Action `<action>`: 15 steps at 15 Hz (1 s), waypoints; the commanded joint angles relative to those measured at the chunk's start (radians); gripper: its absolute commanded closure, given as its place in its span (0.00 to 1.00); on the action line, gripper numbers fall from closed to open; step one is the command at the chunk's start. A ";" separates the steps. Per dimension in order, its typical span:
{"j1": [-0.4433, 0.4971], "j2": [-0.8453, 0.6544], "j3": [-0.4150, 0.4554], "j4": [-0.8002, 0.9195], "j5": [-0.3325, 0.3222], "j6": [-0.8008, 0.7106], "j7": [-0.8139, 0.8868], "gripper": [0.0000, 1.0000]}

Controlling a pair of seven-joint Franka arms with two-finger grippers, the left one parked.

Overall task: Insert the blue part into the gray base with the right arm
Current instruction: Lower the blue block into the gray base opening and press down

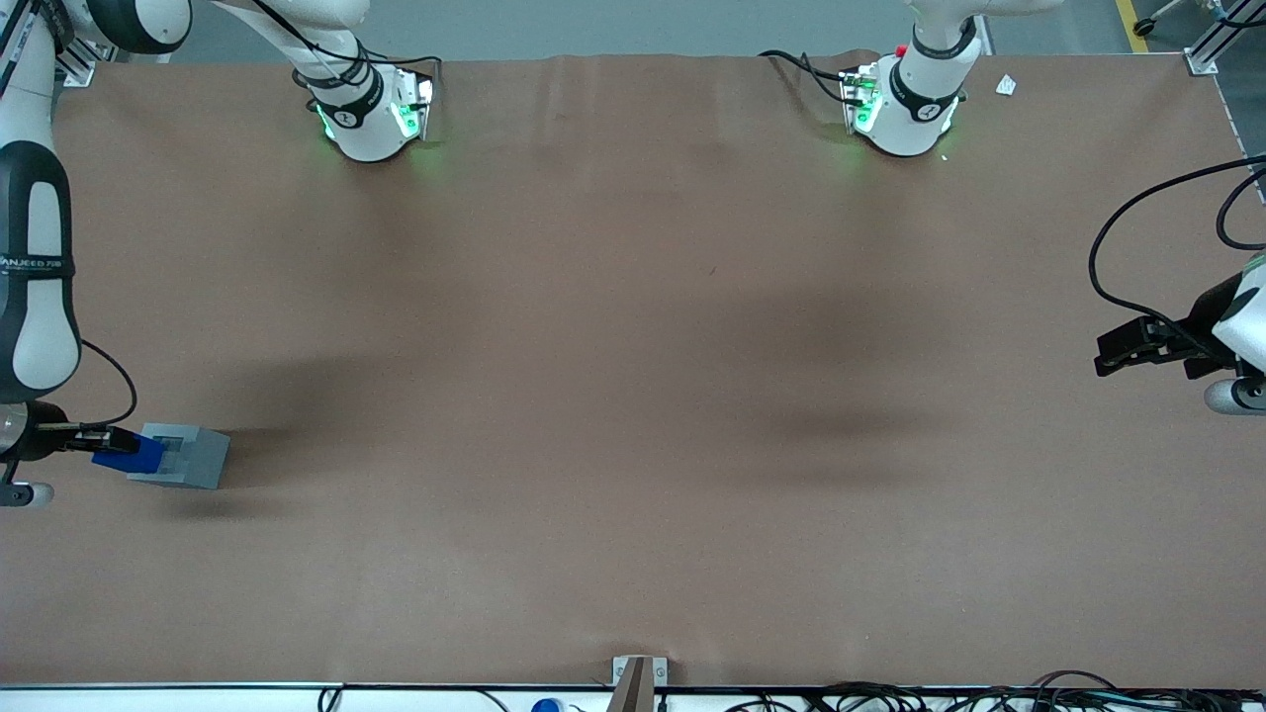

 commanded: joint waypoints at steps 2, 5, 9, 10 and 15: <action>-0.007 0.011 0.006 0.010 0.006 -0.009 0.014 0.99; -0.010 0.013 0.006 0.008 0.008 -0.011 0.014 0.99; -0.008 0.013 0.006 0.005 0.008 -0.042 0.014 0.99; -0.008 0.013 0.006 0.003 0.006 -0.042 0.012 0.99; -0.007 0.013 0.006 -0.007 0.006 -0.031 0.011 0.99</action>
